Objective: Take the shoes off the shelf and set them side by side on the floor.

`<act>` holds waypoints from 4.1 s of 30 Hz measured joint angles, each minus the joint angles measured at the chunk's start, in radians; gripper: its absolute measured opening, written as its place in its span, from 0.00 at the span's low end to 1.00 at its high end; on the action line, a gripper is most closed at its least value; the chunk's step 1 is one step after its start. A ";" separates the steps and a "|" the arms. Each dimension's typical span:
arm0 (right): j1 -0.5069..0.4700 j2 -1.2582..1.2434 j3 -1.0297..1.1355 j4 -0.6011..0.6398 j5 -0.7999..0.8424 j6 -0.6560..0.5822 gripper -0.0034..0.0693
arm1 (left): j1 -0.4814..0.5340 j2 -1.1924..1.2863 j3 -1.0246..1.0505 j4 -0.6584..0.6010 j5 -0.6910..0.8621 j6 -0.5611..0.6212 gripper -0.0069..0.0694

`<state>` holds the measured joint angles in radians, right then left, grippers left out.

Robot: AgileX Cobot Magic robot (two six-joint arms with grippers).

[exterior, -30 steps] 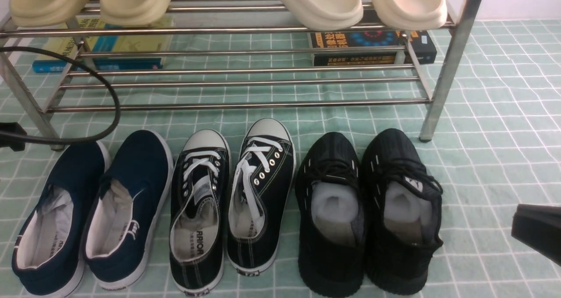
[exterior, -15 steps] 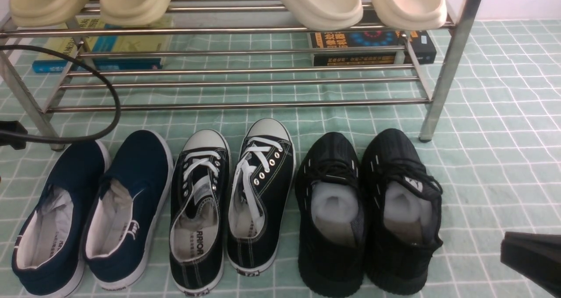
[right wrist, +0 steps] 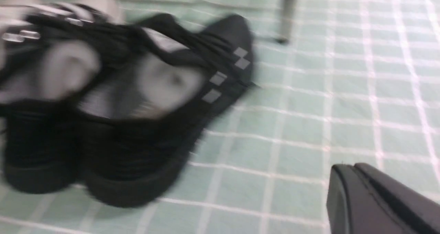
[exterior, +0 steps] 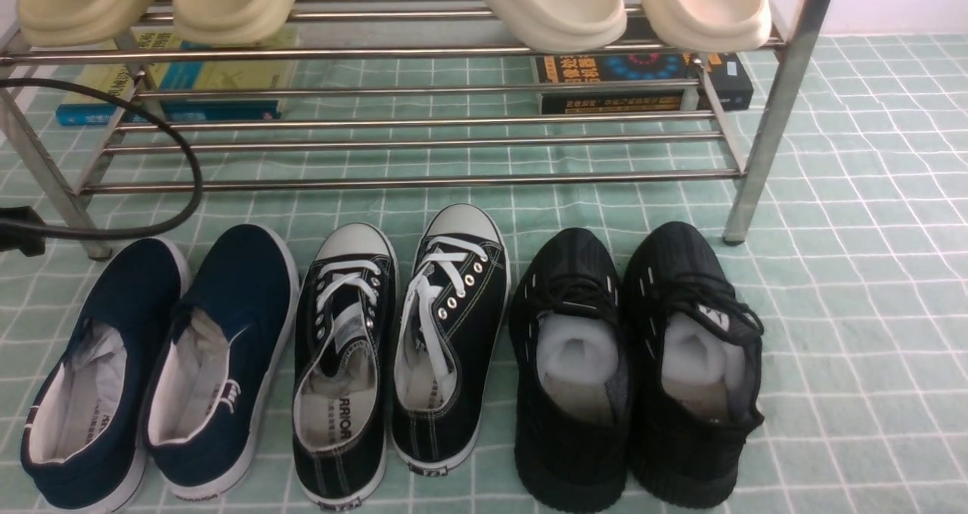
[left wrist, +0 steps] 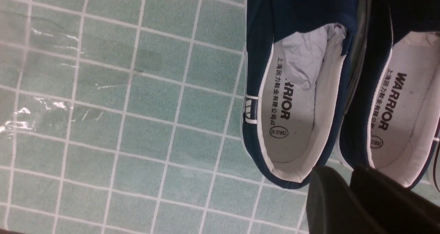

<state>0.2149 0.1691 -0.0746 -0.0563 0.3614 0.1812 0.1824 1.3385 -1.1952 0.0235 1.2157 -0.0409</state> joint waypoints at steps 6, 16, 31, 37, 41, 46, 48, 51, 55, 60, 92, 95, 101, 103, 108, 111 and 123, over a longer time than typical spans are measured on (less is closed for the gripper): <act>-0.153 -0.101 0.089 0.003 0.008 0.001 0.09 | 0.000 0.000 0.000 0.001 0.003 -0.003 0.27; -0.224 -0.178 0.091 0.056 0.004 0.004 0.10 | 0.000 -0.041 0.000 0.008 0.017 -0.003 0.27; -0.224 -0.179 0.091 0.105 0.009 0.004 0.13 | 0.000 -0.322 0.002 -0.012 0.020 0.011 0.09; -0.224 -0.179 0.090 0.110 0.019 0.004 0.15 | -0.101 -0.512 0.107 -0.094 0.015 0.061 0.09; -0.224 -0.179 0.088 0.109 0.033 -0.021 0.15 | -0.189 -0.597 0.143 -0.090 0.008 0.106 0.09; -0.224 -0.179 0.088 0.101 0.033 -0.133 0.16 | -0.279 -0.706 0.196 -0.069 0.019 0.139 0.09; -0.224 -0.179 0.088 0.097 0.033 -0.173 0.17 | -0.283 -0.736 0.229 -0.071 0.019 0.139 0.09; -0.224 -0.179 0.088 0.096 0.033 -0.194 0.17 | -0.284 -0.773 0.286 -0.086 0.016 0.139 0.09; -0.224 -0.179 0.088 0.094 0.033 -0.198 0.18 | -0.287 -0.820 0.390 -0.141 -0.027 0.140 0.09; -0.224 -0.179 0.088 0.094 0.033 -0.198 0.19 | -0.287 -0.873 0.575 -0.253 -0.287 0.147 0.09; -0.224 -0.179 0.088 0.088 0.033 -0.198 0.23 | -0.287 -0.887 0.830 -0.231 -0.771 0.136 0.13; -0.224 -0.179 0.088 0.088 0.033 -0.198 0.23 | -0.287 -0.948 0.885 -0.195 -0.771 0.105 0.13; -0.224 -0.179 0.088 0.088 0.033 -0.198 0.23 | -0.253 -1.150 1.051 -0.040 -0.769 0.001 0.13; -0.224 -0.179 0.088 0.088 0.033 -0.198 0.23 | -0.225 -1.208 1.099 -0.012 -0.772 -0.034 0.13; -0.224 -0.179 0.088 0.087 0.033 -0.198 0.23 | -0.181 -1.330 1.205 0.010 -0.806 -0.070 0.14; -0.224 -0.179 0.088 0.087 0.033 -0.198 0.24 | -0.179 -1.349 1.210 0.014 -0.834 -0.072 0.14; -0.224 -0.179 0.088 0.087 0.032 -0.198 0.26 | -0.179 -1.349 1.211 0.058 -0.834 -0.072 0.15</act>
<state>-0.0094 -0.0102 0.0130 0.0304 0.3934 -0.0171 0.0038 -0.0107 0.0160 0.0814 0.3820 -0.1127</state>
